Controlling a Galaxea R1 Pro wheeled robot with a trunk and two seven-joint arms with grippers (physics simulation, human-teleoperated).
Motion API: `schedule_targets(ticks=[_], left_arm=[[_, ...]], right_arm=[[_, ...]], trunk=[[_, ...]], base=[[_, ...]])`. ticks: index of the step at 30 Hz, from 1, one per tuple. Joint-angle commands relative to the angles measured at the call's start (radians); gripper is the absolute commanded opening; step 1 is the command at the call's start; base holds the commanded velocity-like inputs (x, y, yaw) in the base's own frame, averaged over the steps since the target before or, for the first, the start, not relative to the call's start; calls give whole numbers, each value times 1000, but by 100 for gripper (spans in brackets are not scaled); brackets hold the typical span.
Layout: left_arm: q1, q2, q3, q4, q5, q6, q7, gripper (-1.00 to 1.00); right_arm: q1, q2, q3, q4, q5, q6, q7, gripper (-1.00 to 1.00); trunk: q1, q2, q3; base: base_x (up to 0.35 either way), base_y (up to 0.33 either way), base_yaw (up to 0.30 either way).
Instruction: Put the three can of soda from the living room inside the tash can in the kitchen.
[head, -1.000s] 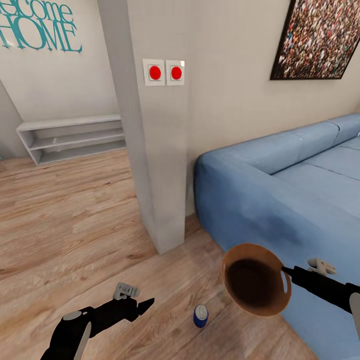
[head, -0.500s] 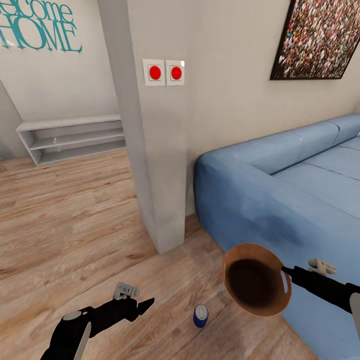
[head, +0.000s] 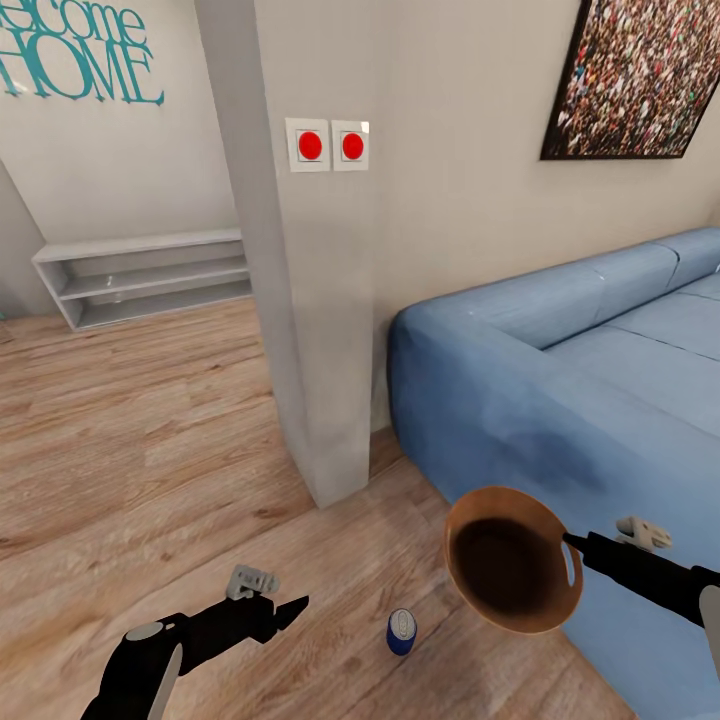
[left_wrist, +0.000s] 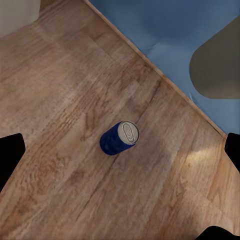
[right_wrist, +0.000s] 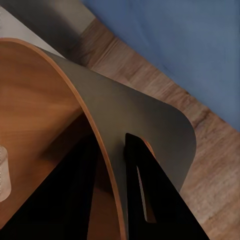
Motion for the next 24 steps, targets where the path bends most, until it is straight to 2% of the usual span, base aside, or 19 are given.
schedule_targets(ticks=[1, 16, 24], left_arm=[[0, 0, 0, 0, 0, 0, 0, 100], [0, -2, 0, 0, 0, 0, 0, 100], [0, -1, 0, 0, 0, 0, 0, 100]], right_arm=[[0, 0, 0, -1, -29, 6, 1, -100], [0, 1, 9, -2, -29, 17, 14, -100], [0, 0, 7, -2, -30, 19, 14, -100]], trunk=[[0, 0, 0], [0, 0, 0], [0, 0, 8]], base=[[0, 0, 0], [0, 0, 0], [0, 0, 40]])
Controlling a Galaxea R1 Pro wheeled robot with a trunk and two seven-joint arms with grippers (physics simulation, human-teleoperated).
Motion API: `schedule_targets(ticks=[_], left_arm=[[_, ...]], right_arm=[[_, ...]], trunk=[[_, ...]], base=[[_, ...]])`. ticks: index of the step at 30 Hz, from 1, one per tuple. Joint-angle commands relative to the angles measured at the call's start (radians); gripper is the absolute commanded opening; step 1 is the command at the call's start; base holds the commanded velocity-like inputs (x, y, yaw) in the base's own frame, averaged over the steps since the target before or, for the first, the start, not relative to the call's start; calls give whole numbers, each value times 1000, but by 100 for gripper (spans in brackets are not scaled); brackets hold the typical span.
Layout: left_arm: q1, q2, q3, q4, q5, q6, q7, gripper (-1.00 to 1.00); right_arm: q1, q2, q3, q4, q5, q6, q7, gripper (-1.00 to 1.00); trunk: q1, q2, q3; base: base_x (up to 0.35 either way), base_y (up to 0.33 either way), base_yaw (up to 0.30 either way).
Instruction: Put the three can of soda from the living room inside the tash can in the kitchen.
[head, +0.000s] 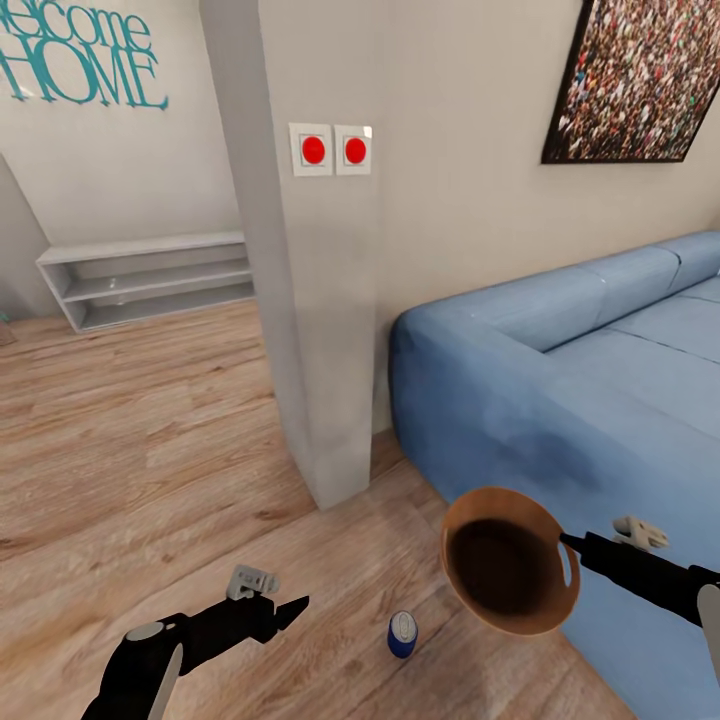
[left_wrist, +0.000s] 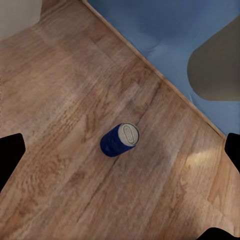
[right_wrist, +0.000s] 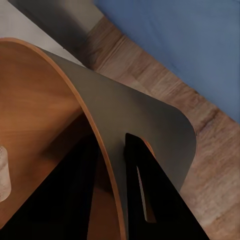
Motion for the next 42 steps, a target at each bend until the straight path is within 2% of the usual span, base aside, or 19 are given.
schedule_targets(ticks=[1, 42], left_arm=[[0, 0, 0, 0, 0, 0, 0, 100], [0, 0, -1, 0, 0, 0, 1, 100]], right_arm=[[-1, 0, 0, 0, -24, 5, 1, -100], [0, 0, -5, 0, -25, 1, 2, -100]], trunk=[[0, 0, 0], [0, 0, 1]], base=[[0, 0, 10], [0, 0, 0]])
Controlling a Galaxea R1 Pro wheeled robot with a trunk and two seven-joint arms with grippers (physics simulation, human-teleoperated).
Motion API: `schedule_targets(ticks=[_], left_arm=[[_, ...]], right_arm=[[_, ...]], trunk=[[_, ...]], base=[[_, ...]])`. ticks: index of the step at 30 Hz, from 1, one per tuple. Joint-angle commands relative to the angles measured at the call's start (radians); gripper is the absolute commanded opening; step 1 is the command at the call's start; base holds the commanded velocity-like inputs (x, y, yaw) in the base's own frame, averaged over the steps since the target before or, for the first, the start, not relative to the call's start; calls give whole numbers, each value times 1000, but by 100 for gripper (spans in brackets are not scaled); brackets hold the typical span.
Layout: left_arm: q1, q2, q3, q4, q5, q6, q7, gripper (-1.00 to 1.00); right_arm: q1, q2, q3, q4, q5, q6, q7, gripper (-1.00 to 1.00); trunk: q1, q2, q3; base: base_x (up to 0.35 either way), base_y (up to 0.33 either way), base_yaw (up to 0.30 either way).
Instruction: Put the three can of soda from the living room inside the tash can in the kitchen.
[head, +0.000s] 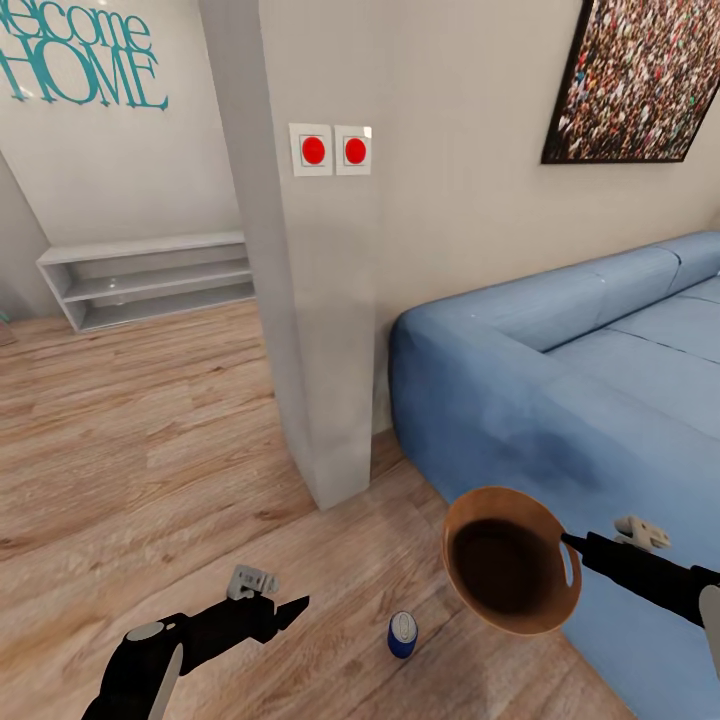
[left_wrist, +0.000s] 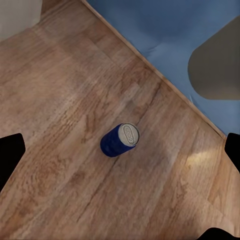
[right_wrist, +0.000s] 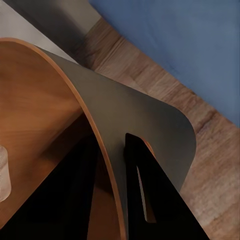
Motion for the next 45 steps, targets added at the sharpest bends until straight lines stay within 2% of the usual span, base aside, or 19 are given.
schedule_targets(ticks=[1, 45], left_arm=[[0, 0, 0, 0, 0, 0, 0, 100], [0, 2, -1, -4, -1, -4, -3, 100]], right_arm=[[-1, 0, 0, -1, -31, 6, 1, -100], [0, 0, -1, 0, -32, 6, 1, -100]], trunk=[[0, 0, 0], [0, 0, 0]], base=[[0, 0, 0], [0, 0, 0]])
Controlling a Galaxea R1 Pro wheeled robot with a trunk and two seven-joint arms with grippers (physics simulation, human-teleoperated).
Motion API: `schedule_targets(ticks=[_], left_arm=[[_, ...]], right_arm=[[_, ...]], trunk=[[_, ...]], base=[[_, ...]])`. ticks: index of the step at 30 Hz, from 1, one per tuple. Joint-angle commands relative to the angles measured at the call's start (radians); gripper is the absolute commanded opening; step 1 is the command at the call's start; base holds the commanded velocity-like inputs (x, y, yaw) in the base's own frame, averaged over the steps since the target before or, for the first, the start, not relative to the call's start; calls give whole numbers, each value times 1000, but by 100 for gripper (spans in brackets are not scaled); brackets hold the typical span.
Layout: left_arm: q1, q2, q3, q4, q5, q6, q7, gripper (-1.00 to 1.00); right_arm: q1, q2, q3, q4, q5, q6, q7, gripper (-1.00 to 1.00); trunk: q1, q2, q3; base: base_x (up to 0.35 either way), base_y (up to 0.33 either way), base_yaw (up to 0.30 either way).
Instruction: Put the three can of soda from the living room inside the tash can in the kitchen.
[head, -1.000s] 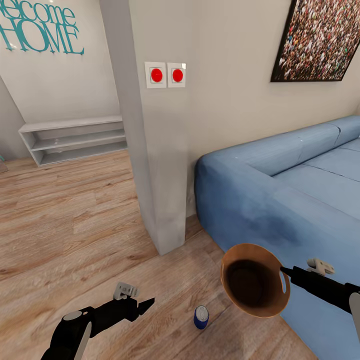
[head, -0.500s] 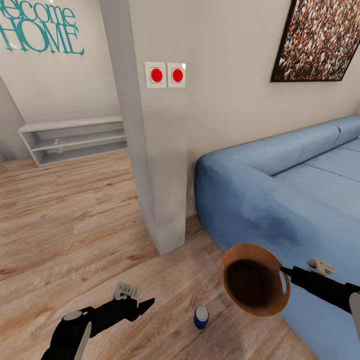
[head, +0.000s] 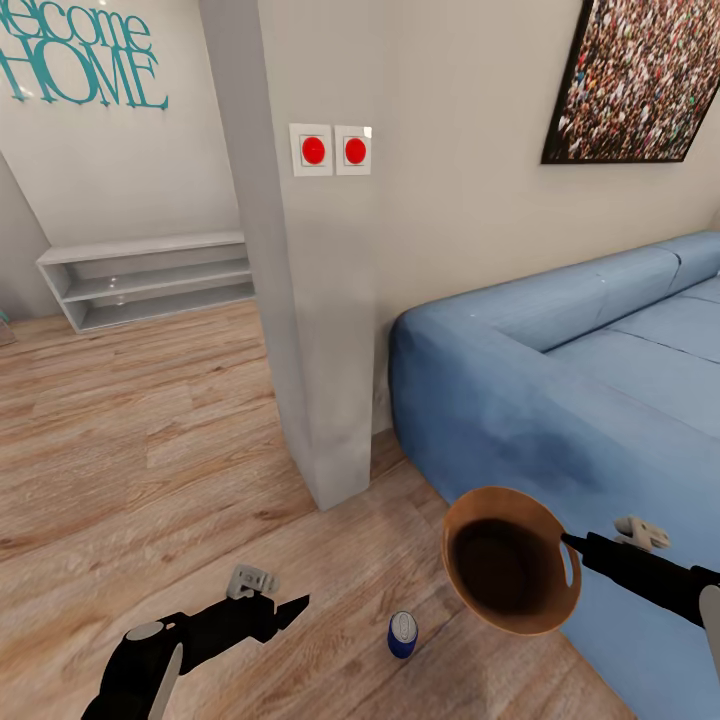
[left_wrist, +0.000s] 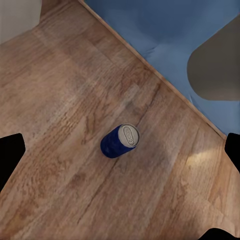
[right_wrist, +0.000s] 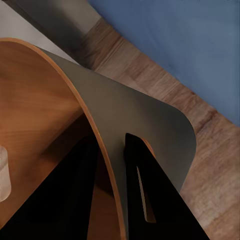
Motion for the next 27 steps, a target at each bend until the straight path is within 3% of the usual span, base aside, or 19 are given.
schedule_targets(ticks=[1, 23, 27], left_arm=[[0, 0, 0, -1, 0, 0, 0, 100], [0, 0, 0, -3, 1, 0, -1, 100], [0, 1, 0, -4, 1, 0, -1, 100]], right_arm=[[0, 0, 0, -1, -32, 6, 1, -100], [0, 0, 1, 0, -32, 6, 1, -100], [-1, 0, 1, -1, -33, 10, 0, -100]], trunk=[[0, 0, 0], [0, 0, 0], [0, 0, 0]], base=[[0, 0, 0], [0, 0, 0], [0, 0, -150]])
